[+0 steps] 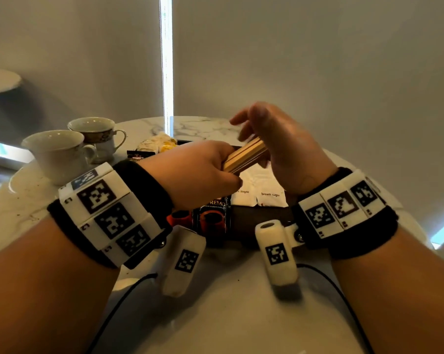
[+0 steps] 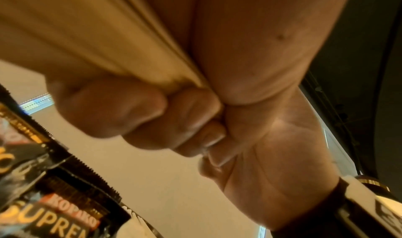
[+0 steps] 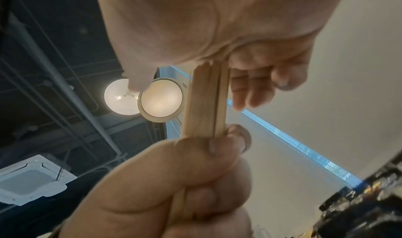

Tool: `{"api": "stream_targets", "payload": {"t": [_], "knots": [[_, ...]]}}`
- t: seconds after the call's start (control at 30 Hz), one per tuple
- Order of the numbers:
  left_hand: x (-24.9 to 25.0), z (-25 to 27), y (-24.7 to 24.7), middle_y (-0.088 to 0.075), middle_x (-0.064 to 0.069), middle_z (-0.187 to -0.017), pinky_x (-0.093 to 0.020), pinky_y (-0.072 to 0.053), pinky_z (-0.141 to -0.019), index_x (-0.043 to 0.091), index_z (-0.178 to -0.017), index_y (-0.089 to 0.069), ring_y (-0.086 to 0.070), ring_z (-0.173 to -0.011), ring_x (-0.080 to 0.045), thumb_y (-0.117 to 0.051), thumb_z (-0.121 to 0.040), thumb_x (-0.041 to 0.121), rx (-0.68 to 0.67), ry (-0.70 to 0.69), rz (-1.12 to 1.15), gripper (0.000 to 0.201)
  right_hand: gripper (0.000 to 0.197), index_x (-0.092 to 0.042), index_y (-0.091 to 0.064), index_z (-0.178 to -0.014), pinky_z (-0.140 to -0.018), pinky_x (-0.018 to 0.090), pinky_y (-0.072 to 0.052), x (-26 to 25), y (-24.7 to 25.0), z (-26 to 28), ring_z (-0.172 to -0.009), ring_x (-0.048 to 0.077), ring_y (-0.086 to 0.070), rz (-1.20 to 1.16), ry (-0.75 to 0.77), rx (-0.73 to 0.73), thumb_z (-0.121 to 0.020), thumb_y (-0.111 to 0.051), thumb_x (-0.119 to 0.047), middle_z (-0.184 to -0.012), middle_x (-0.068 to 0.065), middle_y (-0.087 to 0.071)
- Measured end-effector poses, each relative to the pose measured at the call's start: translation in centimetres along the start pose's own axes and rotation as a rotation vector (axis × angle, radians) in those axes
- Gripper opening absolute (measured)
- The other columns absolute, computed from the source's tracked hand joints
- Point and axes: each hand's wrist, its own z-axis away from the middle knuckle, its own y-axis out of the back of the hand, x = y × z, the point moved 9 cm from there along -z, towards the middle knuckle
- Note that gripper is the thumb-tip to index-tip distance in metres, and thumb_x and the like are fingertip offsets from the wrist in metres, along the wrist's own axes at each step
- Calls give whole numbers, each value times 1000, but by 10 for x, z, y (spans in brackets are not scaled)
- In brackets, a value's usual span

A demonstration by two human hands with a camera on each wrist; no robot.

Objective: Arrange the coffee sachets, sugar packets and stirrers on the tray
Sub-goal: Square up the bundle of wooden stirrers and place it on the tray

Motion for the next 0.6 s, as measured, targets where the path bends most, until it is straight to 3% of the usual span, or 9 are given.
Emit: {"api": "stream_targets", "payload": {"t": [0.1,0.17,0.27,0.4,0.47,0.53,0.6], "knots": [[-4,-1,1,-63,6,-79,-20,-44,-57,39,-93,-51,-60,-68,-7,-64,-94,40,12,11,-28,13,54,-18,-63,-88,-49,17,-40,-7,-6,8,-49,-1,-53,77,21,-46,-75,-67,-70,-63,-8,-61],[-9,-2,2,-64,4,-82,-22,-45,-58,34,-102,-53,-63,-71,-10,-67,-91,41,23,42,-21,19,38,-13,-62,-78,-43,19,-38,-6,-11,8,-42,3,-50,97,10,-46,-84,-72,-49,-57,-4,-61],[-16,-3,8,-67,2,-91,-27,-51,-57,28,-119,-44,-67,-73,-12,-76,-84,40,65,77,53,49,32,-17,-57,-64,-42,22,-36,4,-8,3,-38,13,-47,-50,-52,6,-91,-71,-25,-53,4,-58],[-20,-5,7,-73,-5,-99,-35,-61,-64,27,-123,-41,-73,-70,-19,-85,-75,32,-5,86,303,65,30,-14,-55,-63,-42,24,-35,15,-5,3,-38,14,-44,-170,-124,88,-88,-72,-16,-48,0,-54],[-22,-6,10,-72,-10,-107,-44,-63,-72,25,-127,-43,-76,-78,-28,-85,-67,42,-25,103,491,75,28,-12,-54,-65,-42,24,-32,22,-2,3,-39,16,-40,-278,-182,111,-87,-72,-12,-48,2,-51],[-26,-6,14,-72,-13,-106,-44,-62,-68,20,-128,-47,-76,-80,-32,-84,-62,51,-9,126,744,82,29,-12,-52,-66,-42,25,-28,29,1,3,-41,17,-37,-403,-227,119,-86,-72,-10,-53,6,-51],[-28,-6,20,-70,-12,-103,-38,-57,-58,15,-121,-50,-72,-76,-28,-80,-71,54,40,111,988,70,31,-13,-49,-65,-40,22,-27,34,6,3,-40,17,-35,-480,-256,155,-88,-70,-8,-55,7,-49]]}}
